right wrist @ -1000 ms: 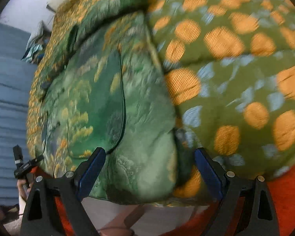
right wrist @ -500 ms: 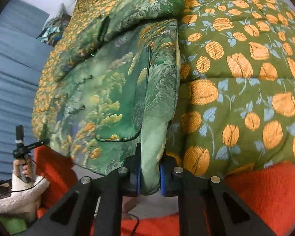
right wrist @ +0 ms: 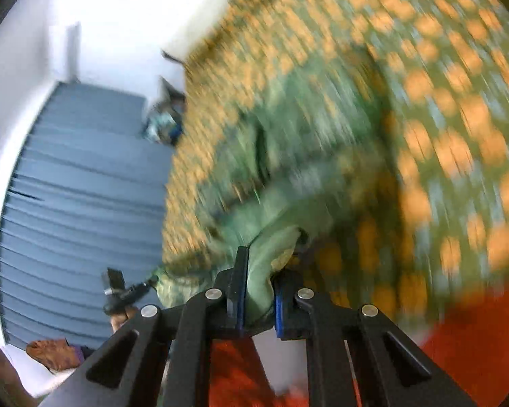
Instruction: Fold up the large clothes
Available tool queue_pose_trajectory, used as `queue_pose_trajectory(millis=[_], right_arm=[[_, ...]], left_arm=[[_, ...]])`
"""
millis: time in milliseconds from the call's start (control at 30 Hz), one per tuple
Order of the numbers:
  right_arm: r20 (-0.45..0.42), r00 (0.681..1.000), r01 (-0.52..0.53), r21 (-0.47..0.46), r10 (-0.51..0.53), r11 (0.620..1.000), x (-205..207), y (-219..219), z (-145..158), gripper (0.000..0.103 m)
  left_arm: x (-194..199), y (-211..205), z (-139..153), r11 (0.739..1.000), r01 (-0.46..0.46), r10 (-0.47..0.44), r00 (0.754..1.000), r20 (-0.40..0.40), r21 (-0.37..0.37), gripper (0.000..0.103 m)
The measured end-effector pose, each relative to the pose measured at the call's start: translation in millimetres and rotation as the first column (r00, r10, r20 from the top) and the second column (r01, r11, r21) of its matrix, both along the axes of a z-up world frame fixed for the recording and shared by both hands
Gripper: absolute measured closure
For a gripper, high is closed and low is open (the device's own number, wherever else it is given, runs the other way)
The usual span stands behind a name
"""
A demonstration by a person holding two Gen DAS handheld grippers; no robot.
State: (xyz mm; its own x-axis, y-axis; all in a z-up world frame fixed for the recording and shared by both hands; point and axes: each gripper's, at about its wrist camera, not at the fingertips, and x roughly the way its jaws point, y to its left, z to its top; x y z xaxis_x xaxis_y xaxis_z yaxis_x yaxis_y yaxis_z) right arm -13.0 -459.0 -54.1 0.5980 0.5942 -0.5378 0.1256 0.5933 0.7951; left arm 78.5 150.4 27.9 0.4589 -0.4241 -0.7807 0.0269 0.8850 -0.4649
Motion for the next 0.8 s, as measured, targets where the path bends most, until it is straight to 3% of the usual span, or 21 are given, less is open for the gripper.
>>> queue_pose_trajectory(millis=[133,200,300,367,400,467,533,600,667,700,733,800], right_arm=[[0.064,0.995,0.082,-0.040,-0.080,0.996,102,-30,1,0.091],[0.058,0.991,0.123,-0.065,-0.119,0.990,147,-43,-11,0.091],[0.019,0.984,0.176,-0.092,-0.175,0.980,195,-59,-39,0.091],[-0.027,0.980,0.191,-0.141,-0.196,0.971,222,-63,-67,0.091],[-0.055,0.975,0.204,-0.154,-0.214,0.967,233,-63,-85,0.091],[-0.097,0.967,0.224,-0.130,-0.237,0.966,242,-63,-108,0.085],[-0.098,0.962,0.250,-0.068,-0.256,0.966,240,-65,-118,0.071],[-0.047,0.966,0.252,-0.043,-0.254,0.967,233,-67,-107,0.047],[0.010,0.966,0.257,-0.131,-0.258,0.957,223,-65,-83,0.029],[0.059,0.965,0.264,-0.223,-0.257,0.939,216,-60,-62,0.023],[0.130,0.967,0.253,-0.330,-0.221,0.910,212,-48,-38,0.022],[0.203,0.971,0.209,-0.443,-0.129,0.872,211,-23,-13,0.022]], left_arm=[[95,-3,-9,0.996,-0.086,0.084,0.995,0.054,0.031,0.097],[150,-16,-23,0.987,-0.131,0.125,0.990,0.060,0.097,0.097],[196,-40,-57,0.970,-0.147,0.138,0.989,0.062,0.194,0.094],[217,-59,-91,0.955,-0.138,0.139,0.990,0.014,0.262,0.086],[223,-65,-106,0.951,-0.126,0.136,0.991,-0.017,0.282,0.066],[219,-71,-121,0.949,-0.101,0.122,0.991,-0.050,0.298,0.039],[208,-69,-115,0.961,-0.087,0.098,0.995,-0.028,0.263,0.028],[187,-61,-92,0.966,-0.104,0.096,0.994,0.048,0.238,0.017],[165,-55,-65,0.960,-0.147,0.106,0.979,0.176,0.239,0.003],[157,-56,-57,0.958,-0.158,0.106,0.970,0.220,0.239,0.002],[145,-61,-47,0.956,-0.166,0.094,0.954,0.285,0.241,0.002],[144,-76,-47,0.956,-0.149,0.062,0.945,0.320,0.254,0.002]])
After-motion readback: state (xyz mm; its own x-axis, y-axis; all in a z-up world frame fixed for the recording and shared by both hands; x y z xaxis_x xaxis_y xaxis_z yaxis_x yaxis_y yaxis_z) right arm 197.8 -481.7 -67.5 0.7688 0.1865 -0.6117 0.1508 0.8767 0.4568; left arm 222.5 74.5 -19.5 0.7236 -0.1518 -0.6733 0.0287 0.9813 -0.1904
